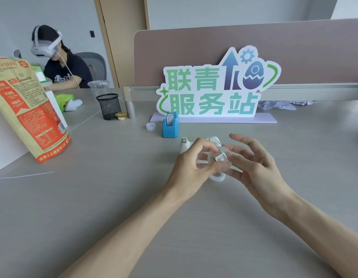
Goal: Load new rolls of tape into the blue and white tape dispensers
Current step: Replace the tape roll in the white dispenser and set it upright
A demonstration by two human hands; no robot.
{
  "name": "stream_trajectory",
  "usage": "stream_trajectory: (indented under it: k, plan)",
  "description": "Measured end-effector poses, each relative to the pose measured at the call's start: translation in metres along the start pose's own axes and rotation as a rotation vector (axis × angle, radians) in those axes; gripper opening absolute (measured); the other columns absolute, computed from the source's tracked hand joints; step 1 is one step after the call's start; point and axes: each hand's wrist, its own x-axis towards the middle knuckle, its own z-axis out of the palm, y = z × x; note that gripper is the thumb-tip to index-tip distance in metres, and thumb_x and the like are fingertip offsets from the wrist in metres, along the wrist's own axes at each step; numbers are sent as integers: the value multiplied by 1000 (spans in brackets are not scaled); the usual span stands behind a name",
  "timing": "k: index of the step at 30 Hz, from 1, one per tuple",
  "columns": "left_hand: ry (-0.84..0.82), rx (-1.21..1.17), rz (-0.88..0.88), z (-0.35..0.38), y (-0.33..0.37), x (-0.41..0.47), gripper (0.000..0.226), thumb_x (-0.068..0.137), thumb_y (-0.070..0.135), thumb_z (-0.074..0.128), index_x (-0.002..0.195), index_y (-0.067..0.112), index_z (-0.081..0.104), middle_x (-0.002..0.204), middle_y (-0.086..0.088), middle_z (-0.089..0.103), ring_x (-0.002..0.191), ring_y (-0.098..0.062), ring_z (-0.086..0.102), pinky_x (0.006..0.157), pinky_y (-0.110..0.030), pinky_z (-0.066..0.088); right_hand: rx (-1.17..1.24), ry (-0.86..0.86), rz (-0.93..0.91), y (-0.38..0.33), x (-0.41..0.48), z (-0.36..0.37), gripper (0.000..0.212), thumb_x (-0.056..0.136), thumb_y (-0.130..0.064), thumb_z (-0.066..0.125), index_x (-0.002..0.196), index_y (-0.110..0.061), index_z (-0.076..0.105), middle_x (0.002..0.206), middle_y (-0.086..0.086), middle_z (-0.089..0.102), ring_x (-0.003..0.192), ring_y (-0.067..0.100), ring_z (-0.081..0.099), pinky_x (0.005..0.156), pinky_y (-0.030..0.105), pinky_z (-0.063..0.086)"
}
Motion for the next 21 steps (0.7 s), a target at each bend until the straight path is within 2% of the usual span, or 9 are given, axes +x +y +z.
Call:
stream_trajectory:
  k: [3, 6, 10, 12, 15, 17, 19, 21]
  plan:
    - [42, 23, 8, -1, 0, 0, 29, 74, 23, 82, 80, 33, 56, 80, 22, 64, 73, -11, 61, 68, -26, 54, -122, -49, -6, -3, 0, -2, 23, 88, 5, 59, 103, -10, 70, 111, 9, 72, 101, 30, 70, 94, 38, 54]
    - [74, 52, 14, -2, -1, 0, 28, 73, 27, 82, 82, 30, 56, 68, 16, 61, 69, -22, 64, 67, -34, 56, -250, -38, -21, -5, -1, -1, 20, 86, -2, 66, 104, -10, 71, 101, 6, 77, 98, 24, 73, 97, 34, 51]
    - [88, 17, 37, -2, -3, 0, 28, 73, 24, 83, 82, 27, 56, 79, 7, 62, 70, -14, 59, 57, -48, 59, -346, 42, -58, -5, -4, 4, 17, 81, -17, 75, 97, -14, 71, 85, -2, 79, 89, 12, 74, 81, 23, 48]
    - [102, 47, 53, -2, -5, 1, 29, 74, 25, 82, 84, 27, 56, 84, 8, 61, 73, -15, 58, 57, -48, 59, -343, 69, -74, -5, -5, 7, 17, 79, -20, 77, 93, -13, 72, 85, -4, 79, 87, 11, 74, 82, 26, 51]
    - [109, 198, 186, -2, -8, 1, 31, 74, 25, 81, 87, 30, 54, 89, 9, 58, 72, -15, 57, 62, -44, 56, -370, 107, -75, -4, -4, 9, 21, 72, -31, 82, 84, -15, 75, 89, -7, 78, 90, 12, 74, 91, 35, 54]
    - [99, 255, 246, -1, -10, 0, 31, 73, 21, 79, 89, 29, 54, 92, 4, 59, 69, -13, 57, 67, -37, 52, -467, 146, -72, -3, -2, 8, 22, 69, -38, 84, 80, -20, 77, 95, -15, 76, 97, 6, 69, 92, 32, 51]
    - [79, 240, 241, 0, -11, 1, 32, 71, 17, 80, 89, 27, 55, 94, 4, 58, 69, -11, 58, 70, -34, 53, -545, 207, -76, -3, 0, 4, 19, 70, -42, 82, 76, -24, 75, 95, -15, 72, 99, 4, 65, 86, 28, 49]
    - [60, 114, 129, 1, -7, 0, 31, 73, 9, 80, 86, 26, 58, 97, 3, 57, 75, -14, 58, 65, -40, 59, -575, 239, -94, -3, -1, 1, 18, 71, -43, 79, 76, -27, 74, 92, -9, 70, 96, 8, 64, 77, 26, 48]
